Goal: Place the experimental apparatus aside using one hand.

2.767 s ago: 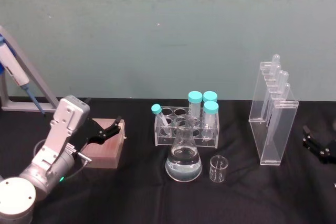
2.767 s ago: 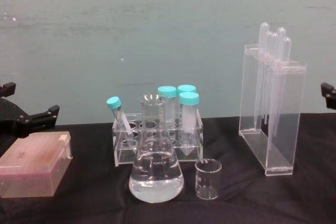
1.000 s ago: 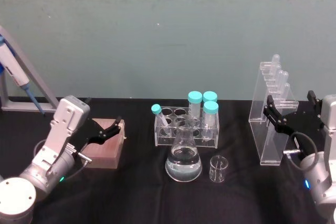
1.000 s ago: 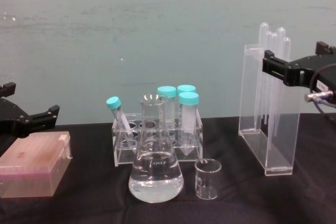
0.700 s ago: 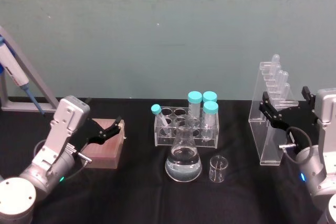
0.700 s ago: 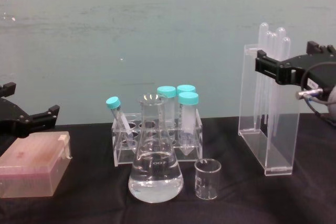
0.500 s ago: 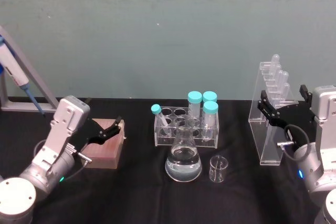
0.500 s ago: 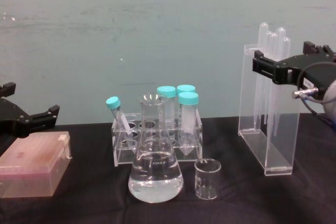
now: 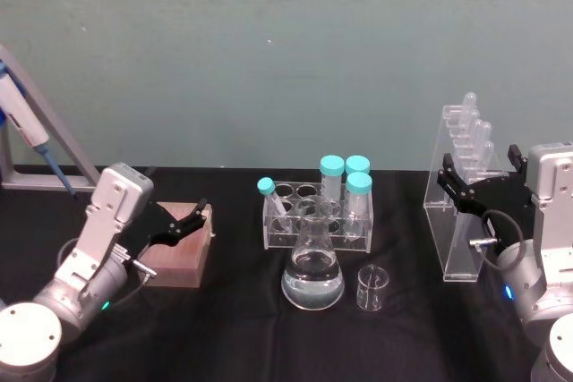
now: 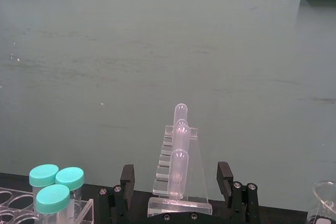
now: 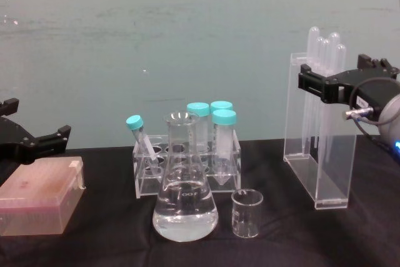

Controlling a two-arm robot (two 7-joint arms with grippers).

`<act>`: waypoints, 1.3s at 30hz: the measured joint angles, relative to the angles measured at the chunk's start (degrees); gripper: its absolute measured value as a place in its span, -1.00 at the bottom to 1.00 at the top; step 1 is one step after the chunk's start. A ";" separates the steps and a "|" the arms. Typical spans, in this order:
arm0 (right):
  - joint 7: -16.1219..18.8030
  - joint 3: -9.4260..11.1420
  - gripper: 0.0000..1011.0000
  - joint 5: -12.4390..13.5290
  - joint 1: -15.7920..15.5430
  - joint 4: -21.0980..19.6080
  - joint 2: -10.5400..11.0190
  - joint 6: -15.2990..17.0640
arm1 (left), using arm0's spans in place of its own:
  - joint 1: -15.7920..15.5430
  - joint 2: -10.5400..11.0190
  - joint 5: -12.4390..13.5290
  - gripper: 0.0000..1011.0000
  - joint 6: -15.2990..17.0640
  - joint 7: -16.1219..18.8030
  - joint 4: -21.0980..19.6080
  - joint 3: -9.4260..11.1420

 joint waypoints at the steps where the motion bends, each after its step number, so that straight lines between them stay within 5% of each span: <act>1: 0.08 0.08 0.98 -0.06 0.04 0.09 -0.12 0.01 | 0.00 0.00 0.00 0.98 0.00 0.00 0.00 0.00; 39: 4.84 4.75 0.98 -3.73 1.63 3.79 -4.34 0.75 | 0.00 0.00 0.00 0.98 0.00 0.00 0.00 0.00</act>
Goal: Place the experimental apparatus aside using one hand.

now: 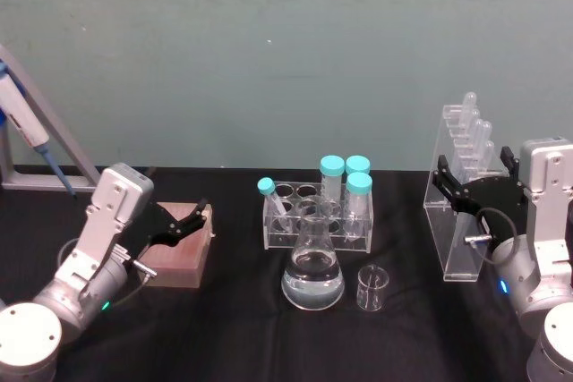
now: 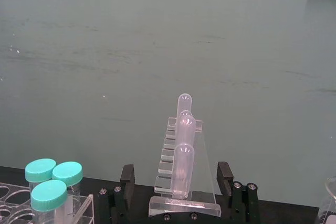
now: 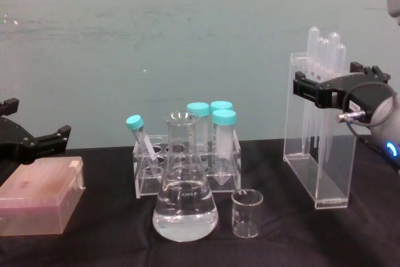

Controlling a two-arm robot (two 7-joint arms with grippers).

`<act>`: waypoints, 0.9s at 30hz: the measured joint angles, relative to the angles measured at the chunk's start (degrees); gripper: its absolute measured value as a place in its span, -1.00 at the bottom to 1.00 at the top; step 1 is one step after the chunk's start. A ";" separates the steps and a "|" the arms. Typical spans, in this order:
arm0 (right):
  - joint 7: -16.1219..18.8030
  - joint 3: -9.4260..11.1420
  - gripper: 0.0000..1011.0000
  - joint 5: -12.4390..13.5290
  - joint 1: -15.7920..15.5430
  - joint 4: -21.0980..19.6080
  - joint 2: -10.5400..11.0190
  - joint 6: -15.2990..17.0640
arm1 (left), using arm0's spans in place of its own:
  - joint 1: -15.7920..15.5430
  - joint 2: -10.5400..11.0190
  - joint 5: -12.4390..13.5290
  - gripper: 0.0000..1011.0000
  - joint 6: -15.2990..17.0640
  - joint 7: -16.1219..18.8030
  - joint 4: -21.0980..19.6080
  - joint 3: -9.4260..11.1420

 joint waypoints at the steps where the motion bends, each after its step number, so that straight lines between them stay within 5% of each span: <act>1: 0.00 0.00 0.98 0.00 0.00 0.00 0.00 0.00 | 0.00 0.00 0.00 0.98 0.00 0.00 0.00 0.00; 27: 2.89 2.46 0.98 -1.36 0.22 0.61 -1.69 -0.03 | 0.00 0.00 0.00 0.98 0.00 0.00 0.00 0.00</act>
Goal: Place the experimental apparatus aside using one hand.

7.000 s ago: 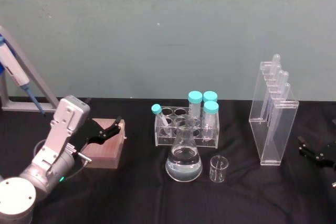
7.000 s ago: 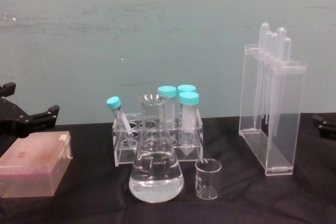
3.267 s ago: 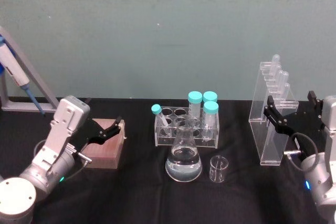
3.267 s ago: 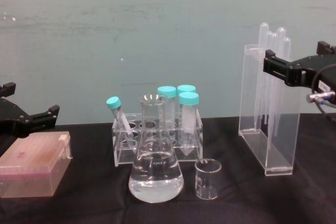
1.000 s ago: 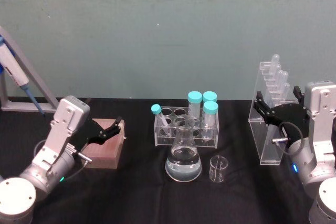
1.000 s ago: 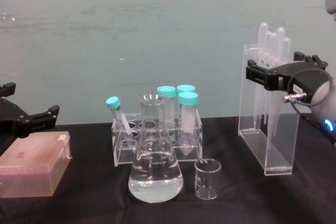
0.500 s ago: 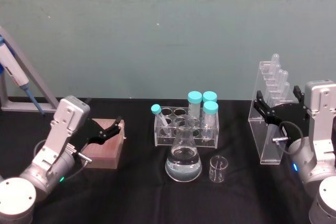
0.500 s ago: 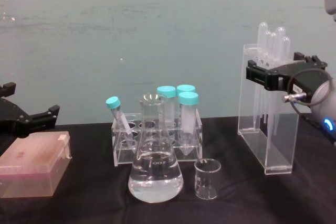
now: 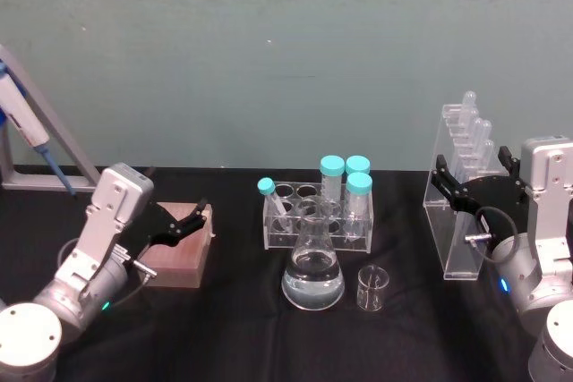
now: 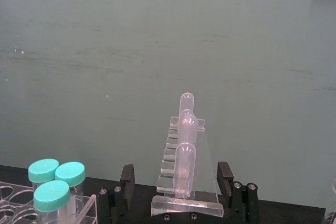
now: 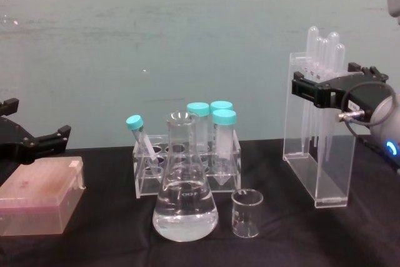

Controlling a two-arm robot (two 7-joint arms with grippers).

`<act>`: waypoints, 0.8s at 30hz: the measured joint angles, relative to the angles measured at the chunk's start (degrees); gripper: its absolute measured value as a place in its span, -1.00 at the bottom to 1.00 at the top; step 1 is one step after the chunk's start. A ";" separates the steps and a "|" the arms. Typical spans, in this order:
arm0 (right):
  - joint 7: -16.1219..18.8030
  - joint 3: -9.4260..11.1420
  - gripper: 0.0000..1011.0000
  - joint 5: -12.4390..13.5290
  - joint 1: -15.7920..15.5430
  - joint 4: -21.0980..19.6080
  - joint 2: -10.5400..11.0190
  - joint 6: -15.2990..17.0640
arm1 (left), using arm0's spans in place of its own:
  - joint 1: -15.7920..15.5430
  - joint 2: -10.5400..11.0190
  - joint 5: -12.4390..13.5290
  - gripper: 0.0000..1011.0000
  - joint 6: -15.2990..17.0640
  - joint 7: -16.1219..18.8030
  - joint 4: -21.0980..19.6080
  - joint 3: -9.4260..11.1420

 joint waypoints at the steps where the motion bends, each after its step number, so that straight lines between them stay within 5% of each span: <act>1: -0.02 -0.02 0.98 0.00 -0.01 0.00 0.00 -0.01 | 0.00 0.00 0.00 0.98 0.00 0.00 0.00 0.00; 24: -0.33 -0.19 0.98 0.03 -0.01 -0.06 0.08 -0.11 | 0.00 0.00 0.00 0.98 0.00 0.00 0.00 0.00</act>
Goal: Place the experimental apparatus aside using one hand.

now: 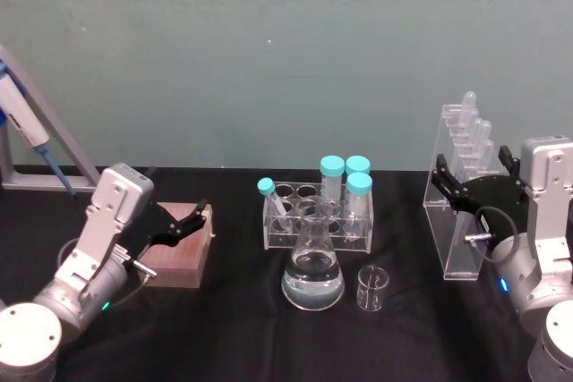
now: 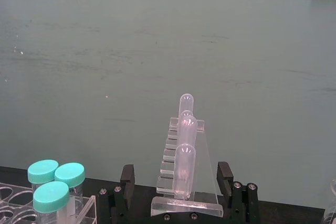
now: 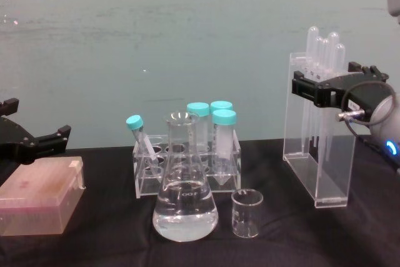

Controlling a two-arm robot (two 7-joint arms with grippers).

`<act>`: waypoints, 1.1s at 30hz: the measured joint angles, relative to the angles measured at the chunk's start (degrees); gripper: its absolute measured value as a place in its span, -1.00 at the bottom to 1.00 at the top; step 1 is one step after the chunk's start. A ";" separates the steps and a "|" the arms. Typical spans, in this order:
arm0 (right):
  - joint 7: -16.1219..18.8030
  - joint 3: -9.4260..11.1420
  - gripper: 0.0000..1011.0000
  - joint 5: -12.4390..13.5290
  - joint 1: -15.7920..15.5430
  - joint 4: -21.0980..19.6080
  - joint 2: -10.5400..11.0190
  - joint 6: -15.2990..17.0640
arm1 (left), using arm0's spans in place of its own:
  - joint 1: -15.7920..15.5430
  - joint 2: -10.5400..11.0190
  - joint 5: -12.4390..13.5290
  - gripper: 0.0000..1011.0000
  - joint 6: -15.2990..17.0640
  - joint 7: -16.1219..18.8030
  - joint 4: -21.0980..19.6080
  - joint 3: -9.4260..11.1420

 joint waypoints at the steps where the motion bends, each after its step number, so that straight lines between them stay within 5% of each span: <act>1: 0.00 0.00 0.98 0.00 0.00 0.00 0.00 0.00 | 0.00 0.00 0.00 0.98 0.00 0.00 0.00 0.00; 12: -0.07 -0.02 0.79 0.00 0.00 0.00 0.00 0.00 | 0.00 0.00 0.00 0.98 0.00 0.00 0.00 0.00; 21: -0.07 -0.01 0.23 0.00 0.00 0.00 0.00 0.01 | 0.00 0.00 0.00 0.98 0.00 0.00 0.00 0.00; 33: -0.07 -0.01 0.22 0.00 0.00 0.00 0.00 0.01 | 0.00 0.00 0.00 0.98 0.00 0.00 0.00 0.00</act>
